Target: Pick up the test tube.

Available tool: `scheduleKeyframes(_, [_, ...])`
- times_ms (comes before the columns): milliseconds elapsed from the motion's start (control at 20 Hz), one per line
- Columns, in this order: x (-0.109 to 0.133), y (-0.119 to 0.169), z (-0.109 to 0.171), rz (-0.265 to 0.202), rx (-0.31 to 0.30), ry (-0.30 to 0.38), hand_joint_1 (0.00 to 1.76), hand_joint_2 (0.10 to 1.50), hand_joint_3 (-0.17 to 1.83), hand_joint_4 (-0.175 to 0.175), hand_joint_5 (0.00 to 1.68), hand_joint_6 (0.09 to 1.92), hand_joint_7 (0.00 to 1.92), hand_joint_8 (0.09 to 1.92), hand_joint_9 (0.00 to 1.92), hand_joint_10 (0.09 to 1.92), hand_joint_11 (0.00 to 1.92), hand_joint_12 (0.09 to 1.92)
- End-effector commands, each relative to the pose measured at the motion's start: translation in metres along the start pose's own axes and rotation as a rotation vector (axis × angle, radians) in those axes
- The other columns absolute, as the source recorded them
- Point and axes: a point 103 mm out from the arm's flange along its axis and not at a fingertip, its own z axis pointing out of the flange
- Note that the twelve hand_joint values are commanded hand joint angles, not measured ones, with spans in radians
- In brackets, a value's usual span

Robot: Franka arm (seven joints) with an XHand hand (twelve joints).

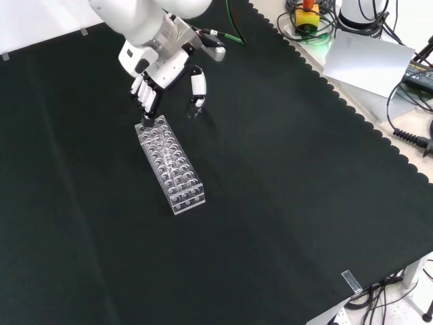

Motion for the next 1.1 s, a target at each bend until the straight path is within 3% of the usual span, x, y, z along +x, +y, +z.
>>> scheduleKeyframes(50, [0.003, 0.012, 0.007, 0.007, 0.017, -0.036, 0.78, 0.72, 0.6, -0.13, 0.49, 0.13, 0.52, 0.89, 0.44, 0.87, 0.22, 1.53])
scheduleKeyframes(500, [-0.003, 0.033, 0.016, 0.026, 0.039, -0.122, 0.79, 0.71, 0.6, -0.127, 0.48, 0.14, 0.52, 0.89, 0.43, 0.87, 0.22, 1.52])
scheduleKeyframes(850, [-0.003, 0.041, 0.019, 0.03, 0.028, -0.136, 0.8, 0.71, 0.59, -0.124, 0.49, 0.16, 0.54, 0.9, 0.44, 0.88, 0.22, 1.52])
scheduleKeyframes(950, [-0.001, 0.042, 0.02, 0.03, 0.013, -0.142, 0.82, 0.7, 0.6, -0.125, 0.53, 0.21, 0.65, 0.89, 0.5, 0.85, 0.24, 1.51])
scheduleKeyframes(1100, [0.002, 0.045, 0.02, 0.034, 0.013, -0.164, 0.86, 0.69, 0.61, -0.131, 0.56, 0.43, 0.81, 0.87, 0.64, 0.79, 0.29, 1.48])
